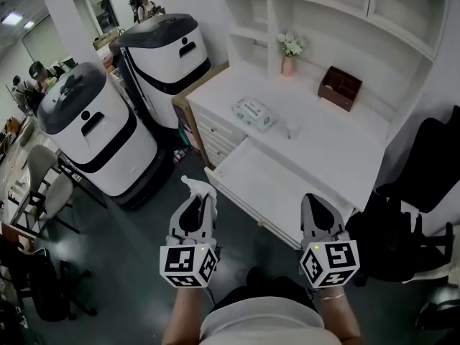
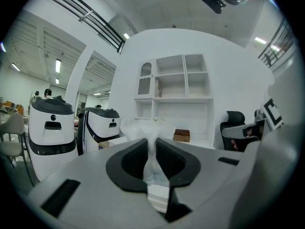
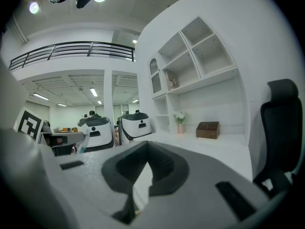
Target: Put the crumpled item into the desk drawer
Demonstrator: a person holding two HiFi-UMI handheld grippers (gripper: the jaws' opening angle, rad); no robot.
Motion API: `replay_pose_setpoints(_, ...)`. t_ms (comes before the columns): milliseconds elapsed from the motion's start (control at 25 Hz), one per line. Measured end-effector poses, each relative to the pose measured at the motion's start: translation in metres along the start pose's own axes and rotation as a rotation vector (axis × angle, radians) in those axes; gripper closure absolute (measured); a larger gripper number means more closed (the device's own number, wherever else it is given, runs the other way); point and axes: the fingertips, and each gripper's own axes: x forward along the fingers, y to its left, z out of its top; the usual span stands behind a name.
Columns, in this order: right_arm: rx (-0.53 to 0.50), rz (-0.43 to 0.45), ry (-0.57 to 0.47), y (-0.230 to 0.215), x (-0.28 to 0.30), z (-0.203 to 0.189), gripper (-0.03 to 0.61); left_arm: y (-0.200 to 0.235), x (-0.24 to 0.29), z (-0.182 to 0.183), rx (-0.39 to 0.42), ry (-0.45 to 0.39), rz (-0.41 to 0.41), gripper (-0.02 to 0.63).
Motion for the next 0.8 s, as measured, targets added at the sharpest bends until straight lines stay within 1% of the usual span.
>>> replay_pose_setpoints(440,0.011,-0.038,0.009,-0.006,0.016,-0.002,0.577,0.008,0.026,-0.001,0.006,0.006,-0.025,0.569)
replay_pose_setpoints(800,0.016,-0.056,0.009,-0.015,0.033,-0.001,0.577,0.011,0.055,0.0,0.03,0.014,-0.04,0.569)
